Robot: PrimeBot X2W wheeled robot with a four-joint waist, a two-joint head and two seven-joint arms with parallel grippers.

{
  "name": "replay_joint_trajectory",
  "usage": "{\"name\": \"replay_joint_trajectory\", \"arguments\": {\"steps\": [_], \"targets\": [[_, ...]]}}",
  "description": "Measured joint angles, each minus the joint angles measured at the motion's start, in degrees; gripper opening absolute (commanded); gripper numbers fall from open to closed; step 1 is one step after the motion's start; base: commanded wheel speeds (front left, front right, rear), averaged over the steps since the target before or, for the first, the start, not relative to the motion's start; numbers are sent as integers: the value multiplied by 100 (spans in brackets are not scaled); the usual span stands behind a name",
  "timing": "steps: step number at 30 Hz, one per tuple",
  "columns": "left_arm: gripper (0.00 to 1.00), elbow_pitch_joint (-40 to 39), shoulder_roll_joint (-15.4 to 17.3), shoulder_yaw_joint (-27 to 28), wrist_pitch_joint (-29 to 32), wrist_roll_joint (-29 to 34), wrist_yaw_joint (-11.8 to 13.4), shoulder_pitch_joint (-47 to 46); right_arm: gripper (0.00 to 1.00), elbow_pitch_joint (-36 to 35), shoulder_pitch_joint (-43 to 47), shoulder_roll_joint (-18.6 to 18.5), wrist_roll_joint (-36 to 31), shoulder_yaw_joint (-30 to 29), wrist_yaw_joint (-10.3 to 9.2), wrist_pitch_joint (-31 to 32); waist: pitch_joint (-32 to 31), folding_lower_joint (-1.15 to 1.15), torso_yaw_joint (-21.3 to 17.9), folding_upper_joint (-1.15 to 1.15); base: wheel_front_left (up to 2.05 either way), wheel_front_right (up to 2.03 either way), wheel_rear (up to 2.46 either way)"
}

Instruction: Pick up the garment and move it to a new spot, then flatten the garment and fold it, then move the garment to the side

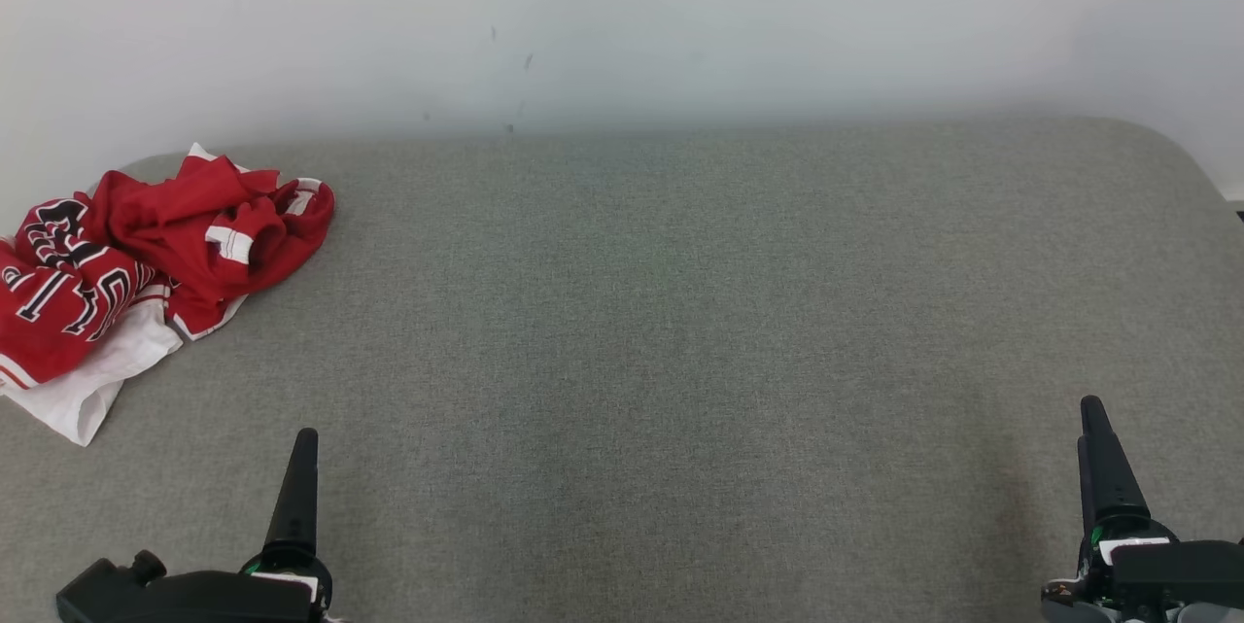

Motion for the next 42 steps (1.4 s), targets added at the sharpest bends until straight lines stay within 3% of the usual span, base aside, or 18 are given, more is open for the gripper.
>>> {"name": "replay_joint_trajectory", "arguments": {"steps": [18,42], "targets": [[100,-181,349,-478,-364,2053,398,-111,100,-253,-29,-499,-1834,553,0,-424,12,0,5,0,0,0,0],[100,-366,632,-898,-900,4463,880,-215,100,-375,-115,-944,-4187,1114,-327,-971,1,0,12,0,0,0,0]]}}
